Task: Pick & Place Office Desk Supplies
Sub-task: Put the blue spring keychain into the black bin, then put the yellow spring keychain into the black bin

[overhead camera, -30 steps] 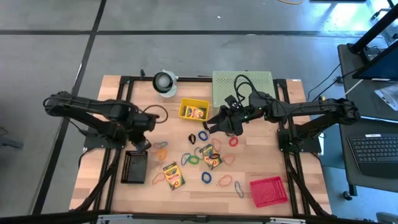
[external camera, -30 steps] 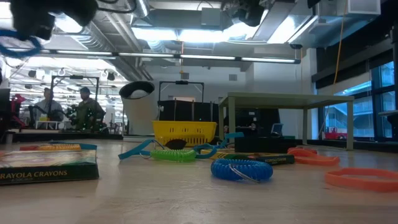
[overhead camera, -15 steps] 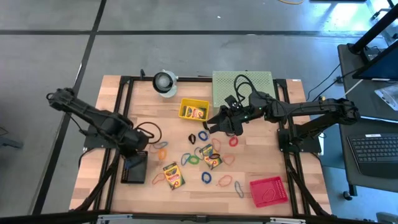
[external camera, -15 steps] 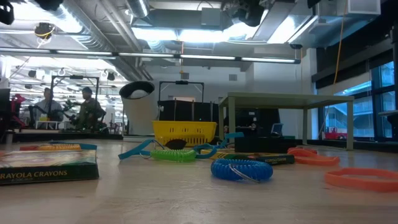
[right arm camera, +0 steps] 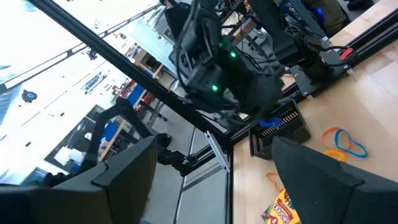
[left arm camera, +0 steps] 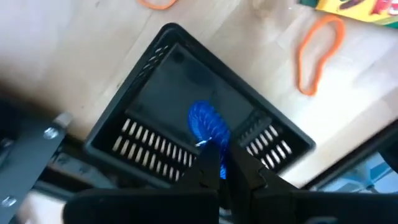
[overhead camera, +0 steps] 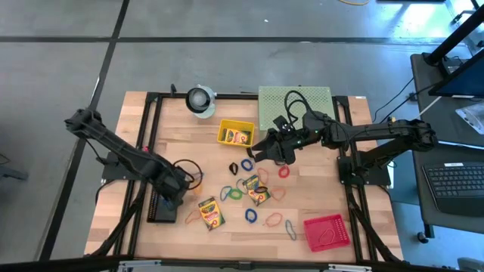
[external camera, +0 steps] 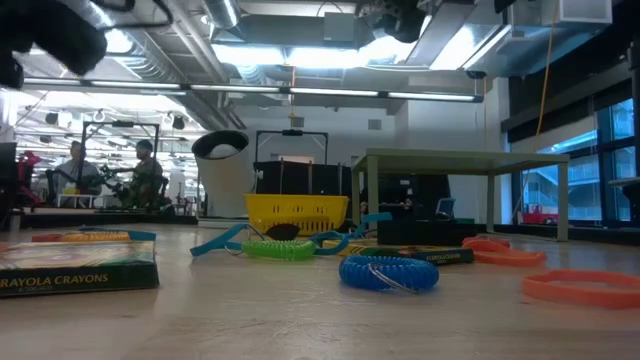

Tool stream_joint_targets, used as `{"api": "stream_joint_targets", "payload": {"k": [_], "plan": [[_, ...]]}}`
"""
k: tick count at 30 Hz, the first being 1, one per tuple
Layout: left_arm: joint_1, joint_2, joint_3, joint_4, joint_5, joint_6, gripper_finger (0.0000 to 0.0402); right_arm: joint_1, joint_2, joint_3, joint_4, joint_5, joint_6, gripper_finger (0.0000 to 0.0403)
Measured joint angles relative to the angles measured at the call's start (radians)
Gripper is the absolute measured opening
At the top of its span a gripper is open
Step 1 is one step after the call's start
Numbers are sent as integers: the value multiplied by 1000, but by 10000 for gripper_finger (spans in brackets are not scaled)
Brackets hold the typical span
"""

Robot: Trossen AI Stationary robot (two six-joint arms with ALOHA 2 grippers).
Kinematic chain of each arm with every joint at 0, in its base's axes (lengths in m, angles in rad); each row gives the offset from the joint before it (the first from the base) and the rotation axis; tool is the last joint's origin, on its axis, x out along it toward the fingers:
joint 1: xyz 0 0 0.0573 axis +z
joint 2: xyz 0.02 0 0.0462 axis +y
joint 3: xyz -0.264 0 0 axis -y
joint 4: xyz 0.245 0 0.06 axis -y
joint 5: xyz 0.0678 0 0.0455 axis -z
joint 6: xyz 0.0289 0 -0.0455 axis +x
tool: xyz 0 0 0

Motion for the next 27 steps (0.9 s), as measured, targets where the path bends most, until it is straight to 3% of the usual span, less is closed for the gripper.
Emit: {"api": "stream_joint_targets", "payload": {"k": [6,14,27], "plan": [[-1,7,-101,144,-1,-32,2,0,0,0,0,0,4,318],[-1,7,-167,193,3,-80,8,0,0,0,0,0,5,318],[10,3,-167,197,50,-63,122,0,0,0,0,0,5,318]]}}
